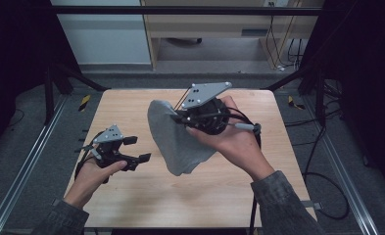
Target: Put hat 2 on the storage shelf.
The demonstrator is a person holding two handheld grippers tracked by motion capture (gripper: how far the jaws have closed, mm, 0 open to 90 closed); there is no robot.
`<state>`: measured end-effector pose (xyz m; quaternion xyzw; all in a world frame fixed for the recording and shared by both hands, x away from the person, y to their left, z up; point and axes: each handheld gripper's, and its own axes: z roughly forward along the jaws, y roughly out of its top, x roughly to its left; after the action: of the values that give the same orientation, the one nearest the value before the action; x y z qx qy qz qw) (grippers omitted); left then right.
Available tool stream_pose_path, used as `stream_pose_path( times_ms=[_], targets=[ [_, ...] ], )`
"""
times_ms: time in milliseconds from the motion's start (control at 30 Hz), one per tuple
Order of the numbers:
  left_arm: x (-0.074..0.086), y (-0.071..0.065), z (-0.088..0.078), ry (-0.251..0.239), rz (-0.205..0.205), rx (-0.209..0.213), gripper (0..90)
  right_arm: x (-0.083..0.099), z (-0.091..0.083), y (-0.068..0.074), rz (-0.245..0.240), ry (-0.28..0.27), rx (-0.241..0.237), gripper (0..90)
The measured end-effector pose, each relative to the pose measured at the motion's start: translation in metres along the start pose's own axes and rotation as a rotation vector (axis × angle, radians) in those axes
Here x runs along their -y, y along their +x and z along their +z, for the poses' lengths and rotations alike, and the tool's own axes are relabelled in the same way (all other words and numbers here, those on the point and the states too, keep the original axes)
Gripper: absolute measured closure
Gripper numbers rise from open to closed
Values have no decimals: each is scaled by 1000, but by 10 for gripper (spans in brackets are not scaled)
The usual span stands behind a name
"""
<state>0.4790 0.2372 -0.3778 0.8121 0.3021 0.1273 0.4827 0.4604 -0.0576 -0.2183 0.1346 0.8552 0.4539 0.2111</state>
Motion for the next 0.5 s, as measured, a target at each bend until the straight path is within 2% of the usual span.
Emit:
stream_pose_path(
  times_ms=[100, 200, 500],
  targets=[
    [-3, 1, -2, -12, 1, 2, 144, -4, 2, 1, 1, 2, 3, 855],
    [-8, 1, -3, -25, 0, 26, 153, -8, 3, 1, 1, 1, 2, 855],
    [-28, 0, 1, -23, 43, 37, 183, -14, 9, 4, -2, 9, -5, 855]
  ],
)
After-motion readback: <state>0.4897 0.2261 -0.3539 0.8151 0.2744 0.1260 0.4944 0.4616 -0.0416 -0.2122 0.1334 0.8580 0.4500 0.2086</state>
